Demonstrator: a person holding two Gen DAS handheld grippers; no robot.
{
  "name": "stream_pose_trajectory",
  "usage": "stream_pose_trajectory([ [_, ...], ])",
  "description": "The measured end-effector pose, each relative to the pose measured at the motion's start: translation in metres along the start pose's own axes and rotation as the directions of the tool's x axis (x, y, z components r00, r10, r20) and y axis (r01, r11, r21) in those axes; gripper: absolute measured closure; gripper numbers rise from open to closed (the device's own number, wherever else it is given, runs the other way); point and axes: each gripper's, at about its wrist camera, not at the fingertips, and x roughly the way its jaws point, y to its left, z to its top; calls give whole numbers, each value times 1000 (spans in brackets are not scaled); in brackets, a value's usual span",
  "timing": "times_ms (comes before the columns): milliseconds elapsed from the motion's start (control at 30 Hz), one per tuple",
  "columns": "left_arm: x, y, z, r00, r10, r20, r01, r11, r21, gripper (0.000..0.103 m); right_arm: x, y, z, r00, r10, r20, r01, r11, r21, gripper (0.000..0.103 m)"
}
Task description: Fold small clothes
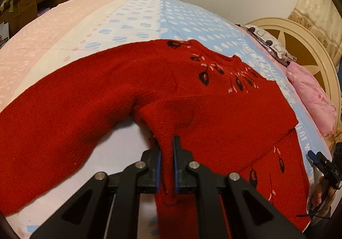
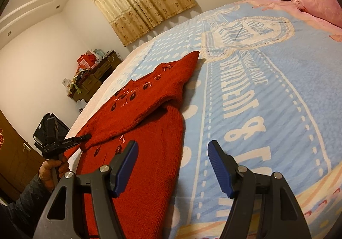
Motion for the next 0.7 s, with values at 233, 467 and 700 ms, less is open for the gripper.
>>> stream_pose_trajectory([
  [233,-2,6,-1,1000,-22,12,22,1000,-19,93,-4,10,4,996,-89,14,89,996,-22,35],
  [467,-4,5,-5,999,-29,14,29,1000,-1,89,33,66,49,987,-116,-110,85,965,-249,35],
  [700,-1,-2,-10,998,4,57,-6,999,32,87,117,79,75,969,-125,-211,47,939,-341,35],
])
